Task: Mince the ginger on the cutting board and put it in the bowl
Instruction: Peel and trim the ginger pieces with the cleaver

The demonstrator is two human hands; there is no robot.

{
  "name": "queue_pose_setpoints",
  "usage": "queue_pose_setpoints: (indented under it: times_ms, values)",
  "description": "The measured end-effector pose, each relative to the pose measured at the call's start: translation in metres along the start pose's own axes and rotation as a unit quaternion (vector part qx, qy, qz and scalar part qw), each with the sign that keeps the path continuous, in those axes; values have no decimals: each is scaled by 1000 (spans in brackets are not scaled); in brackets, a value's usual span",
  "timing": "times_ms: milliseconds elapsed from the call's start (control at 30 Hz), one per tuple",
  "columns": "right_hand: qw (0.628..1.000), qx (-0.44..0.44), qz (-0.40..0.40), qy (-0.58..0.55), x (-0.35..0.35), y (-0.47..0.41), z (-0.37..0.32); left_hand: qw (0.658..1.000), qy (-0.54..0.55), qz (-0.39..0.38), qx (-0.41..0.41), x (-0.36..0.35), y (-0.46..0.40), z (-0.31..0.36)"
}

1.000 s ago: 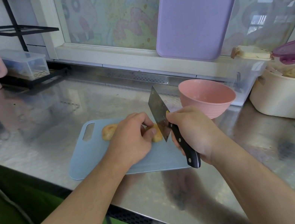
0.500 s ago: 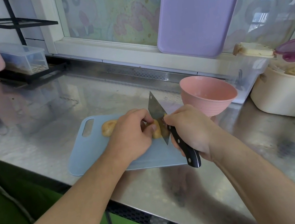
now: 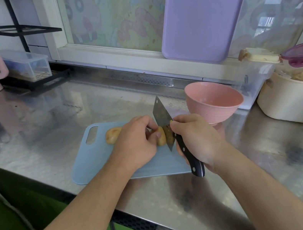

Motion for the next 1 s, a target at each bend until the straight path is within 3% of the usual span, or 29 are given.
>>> queue_pose_setpoints:
  times_ms: [1000]
  values:
    - [1000, 18, -3, -15, 3, 13, -14, 1000, -9, 19, -12, -2, -4, -2]
Point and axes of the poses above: each hand's wrist, its own y-axis away from the middle knuckle, its own x-axis out of the back of the hand, z = x × y, the point moved 4 cm from there along -y, towards the middle knuckle, and after that the axes turned 11 degrees about -z, right-handed, at the moved point
